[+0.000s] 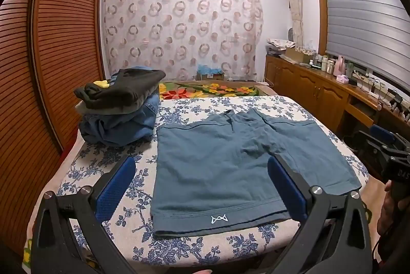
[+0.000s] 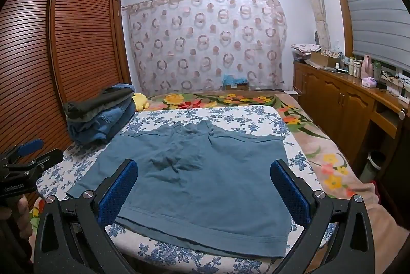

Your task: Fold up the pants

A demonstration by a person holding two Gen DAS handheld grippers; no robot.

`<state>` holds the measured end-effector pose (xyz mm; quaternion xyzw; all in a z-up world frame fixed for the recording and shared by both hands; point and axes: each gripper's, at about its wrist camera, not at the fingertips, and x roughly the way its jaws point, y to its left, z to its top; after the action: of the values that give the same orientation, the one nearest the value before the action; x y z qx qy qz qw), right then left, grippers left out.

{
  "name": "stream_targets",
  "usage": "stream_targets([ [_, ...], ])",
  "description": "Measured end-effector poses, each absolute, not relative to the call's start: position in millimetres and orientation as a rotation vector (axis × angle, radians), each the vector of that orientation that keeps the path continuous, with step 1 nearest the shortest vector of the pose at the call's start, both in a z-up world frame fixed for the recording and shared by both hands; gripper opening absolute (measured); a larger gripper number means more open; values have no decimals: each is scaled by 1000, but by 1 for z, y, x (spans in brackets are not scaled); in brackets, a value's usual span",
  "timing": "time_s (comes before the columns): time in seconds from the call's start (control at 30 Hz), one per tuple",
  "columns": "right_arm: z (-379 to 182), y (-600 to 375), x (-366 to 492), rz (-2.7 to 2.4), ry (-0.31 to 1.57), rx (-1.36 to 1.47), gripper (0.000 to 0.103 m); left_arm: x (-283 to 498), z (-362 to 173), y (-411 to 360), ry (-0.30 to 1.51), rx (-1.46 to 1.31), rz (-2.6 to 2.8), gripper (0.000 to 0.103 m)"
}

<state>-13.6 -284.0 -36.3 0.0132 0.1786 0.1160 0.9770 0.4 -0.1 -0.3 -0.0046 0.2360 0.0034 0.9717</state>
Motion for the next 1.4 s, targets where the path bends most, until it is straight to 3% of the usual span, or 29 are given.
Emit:
stream_targets([
  [1.4,-36,-287,-11,245,366,22,103,-2,7,-3,462,-6,13,103],
])
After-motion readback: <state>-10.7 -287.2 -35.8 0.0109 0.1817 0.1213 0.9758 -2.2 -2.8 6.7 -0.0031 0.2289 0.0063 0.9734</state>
